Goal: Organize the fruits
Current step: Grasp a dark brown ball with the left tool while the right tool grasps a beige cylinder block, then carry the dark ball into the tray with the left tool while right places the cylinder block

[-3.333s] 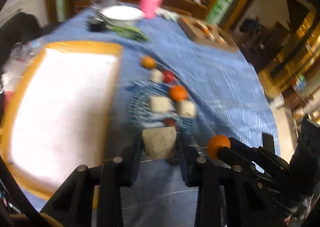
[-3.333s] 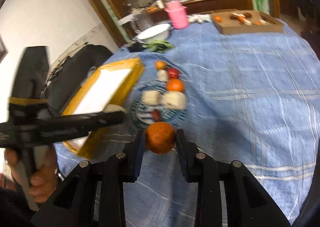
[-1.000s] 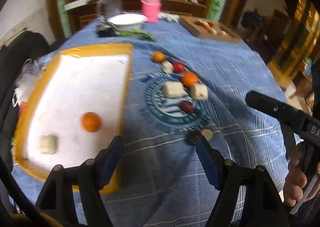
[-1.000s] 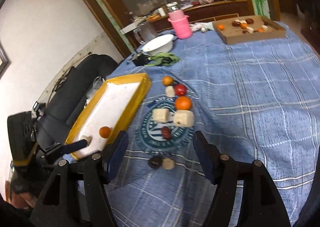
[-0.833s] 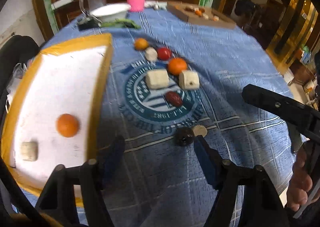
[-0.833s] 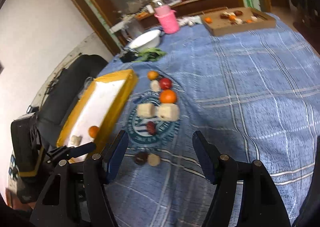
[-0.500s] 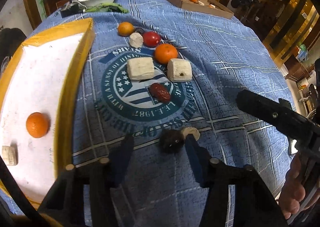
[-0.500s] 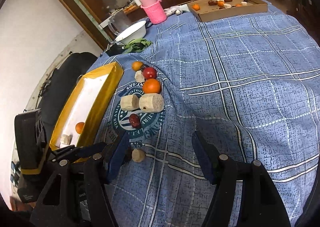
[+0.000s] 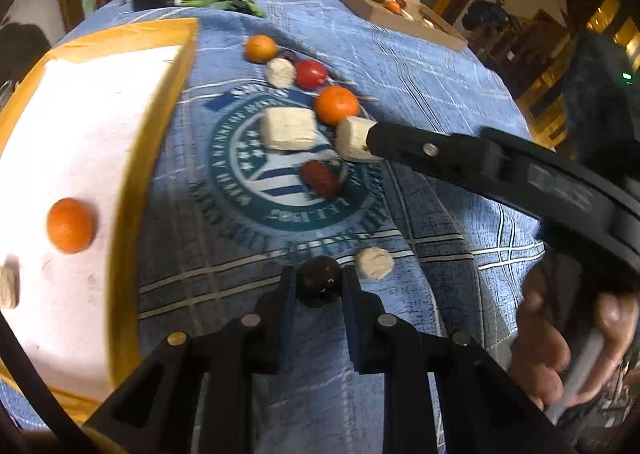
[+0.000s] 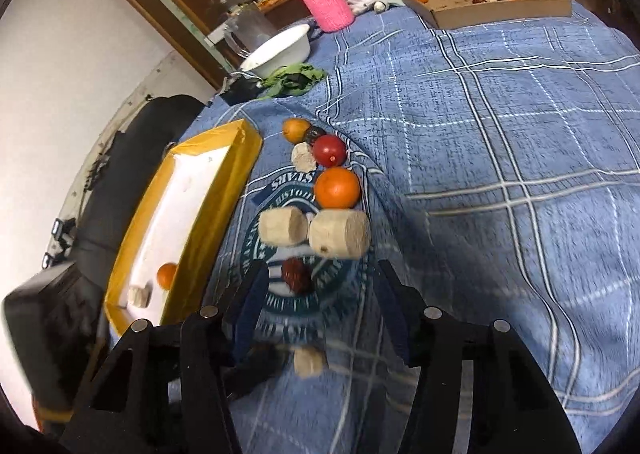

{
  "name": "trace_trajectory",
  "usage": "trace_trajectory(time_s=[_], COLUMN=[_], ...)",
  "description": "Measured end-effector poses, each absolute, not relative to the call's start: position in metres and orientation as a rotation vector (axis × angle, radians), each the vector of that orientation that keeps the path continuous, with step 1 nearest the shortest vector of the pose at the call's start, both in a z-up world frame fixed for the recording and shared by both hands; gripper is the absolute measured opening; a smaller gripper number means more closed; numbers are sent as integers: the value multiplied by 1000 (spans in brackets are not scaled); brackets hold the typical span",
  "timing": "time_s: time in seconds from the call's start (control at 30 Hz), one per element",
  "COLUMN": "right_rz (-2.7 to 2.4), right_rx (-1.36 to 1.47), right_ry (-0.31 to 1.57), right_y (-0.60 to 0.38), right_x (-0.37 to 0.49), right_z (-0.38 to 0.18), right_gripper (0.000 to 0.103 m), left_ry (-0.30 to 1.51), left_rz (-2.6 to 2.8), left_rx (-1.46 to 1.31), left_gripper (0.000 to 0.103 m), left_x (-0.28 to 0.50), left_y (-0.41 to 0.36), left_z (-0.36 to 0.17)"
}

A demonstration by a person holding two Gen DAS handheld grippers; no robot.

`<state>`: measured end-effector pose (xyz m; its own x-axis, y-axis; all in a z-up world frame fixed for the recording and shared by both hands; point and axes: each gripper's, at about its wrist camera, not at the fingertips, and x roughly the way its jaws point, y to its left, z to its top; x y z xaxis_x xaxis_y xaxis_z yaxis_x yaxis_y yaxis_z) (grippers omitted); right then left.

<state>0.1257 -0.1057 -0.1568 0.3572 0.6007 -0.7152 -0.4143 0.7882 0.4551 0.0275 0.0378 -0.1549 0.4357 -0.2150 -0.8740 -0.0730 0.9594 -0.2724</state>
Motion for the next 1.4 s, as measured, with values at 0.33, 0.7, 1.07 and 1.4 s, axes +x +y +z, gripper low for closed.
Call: trace_trajectory(time_s=[0.33, 0.7, 1.07, 1.4], right_rz=[555, 756, 960, 937], right_rx=[144, 146, 2, -163], right_ry=[1036, 876, 922, 994], right_y=[-84, -55, 66, 134], right_x=[138, 101, 91, 91], right_z=[-173, -108, -121, -157], right_gripper=[34, 30, 30, 30], left_ry=[1034, 897, 879, 987], left_rz=[-13, 128, 322, 389], left_rx=[-374, -433, -419, -412], left_gripper=[24, 24, 24, 24], left_x=[-3, -16, 10, 18], left_y=[89, 169, 245, 271], left_z=[-128, -79, -96, -148])
